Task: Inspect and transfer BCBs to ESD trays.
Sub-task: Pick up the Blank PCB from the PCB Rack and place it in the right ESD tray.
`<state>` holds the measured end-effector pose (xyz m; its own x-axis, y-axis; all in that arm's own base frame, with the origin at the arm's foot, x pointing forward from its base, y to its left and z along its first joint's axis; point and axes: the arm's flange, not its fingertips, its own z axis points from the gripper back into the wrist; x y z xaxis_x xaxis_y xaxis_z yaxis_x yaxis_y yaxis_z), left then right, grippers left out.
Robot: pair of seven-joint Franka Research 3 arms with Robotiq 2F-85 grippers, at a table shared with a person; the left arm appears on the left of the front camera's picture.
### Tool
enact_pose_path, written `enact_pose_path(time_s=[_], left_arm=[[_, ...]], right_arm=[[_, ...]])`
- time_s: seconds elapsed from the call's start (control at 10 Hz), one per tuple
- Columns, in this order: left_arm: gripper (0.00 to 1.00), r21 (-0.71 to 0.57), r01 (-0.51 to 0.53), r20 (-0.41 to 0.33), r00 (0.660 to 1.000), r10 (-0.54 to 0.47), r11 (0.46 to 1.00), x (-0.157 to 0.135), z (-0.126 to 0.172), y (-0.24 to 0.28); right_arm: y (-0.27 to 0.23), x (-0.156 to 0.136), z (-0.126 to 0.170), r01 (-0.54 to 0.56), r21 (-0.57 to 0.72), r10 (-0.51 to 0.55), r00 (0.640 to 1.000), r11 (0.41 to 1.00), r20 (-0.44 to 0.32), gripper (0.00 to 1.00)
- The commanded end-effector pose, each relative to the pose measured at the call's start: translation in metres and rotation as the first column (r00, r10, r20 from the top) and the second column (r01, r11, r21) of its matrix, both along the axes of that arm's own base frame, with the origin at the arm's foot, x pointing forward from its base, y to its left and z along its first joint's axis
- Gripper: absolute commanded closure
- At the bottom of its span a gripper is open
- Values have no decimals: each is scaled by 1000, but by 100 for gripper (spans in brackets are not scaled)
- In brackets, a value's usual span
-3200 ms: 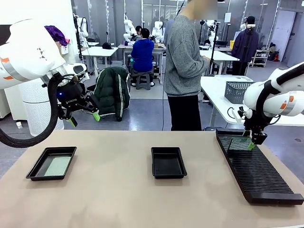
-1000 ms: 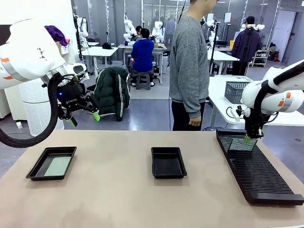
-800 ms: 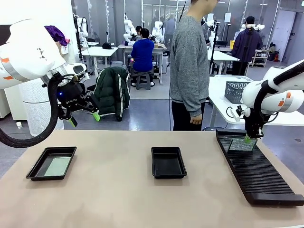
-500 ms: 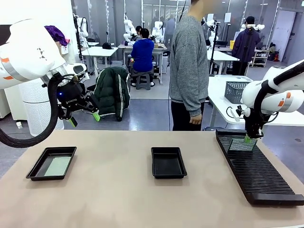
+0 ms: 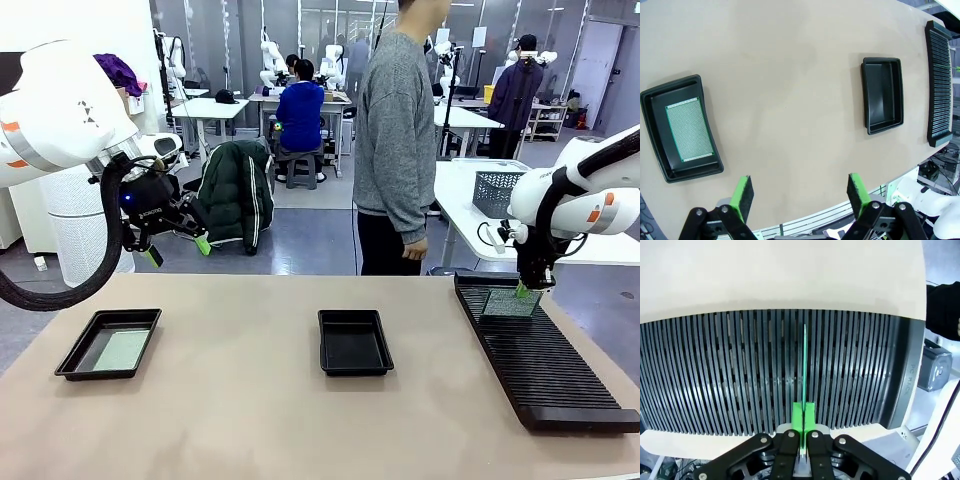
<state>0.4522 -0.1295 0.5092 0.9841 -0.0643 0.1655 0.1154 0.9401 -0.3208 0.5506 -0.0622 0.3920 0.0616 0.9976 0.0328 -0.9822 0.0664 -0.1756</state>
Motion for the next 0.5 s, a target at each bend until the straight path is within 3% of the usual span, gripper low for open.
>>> enact_pose_path(time_s=[0.0,0.4], left_arm=[[0,1,0,1,1000,0,1000,-3,0,0],[0,1,0,1,1000,0,1000,-3,0,0]], right_arm=[[1,-13,16,22,-21,-22,1000,1000,12,100],[-5,-35,69,42,20,-43,999,999,27,100]])
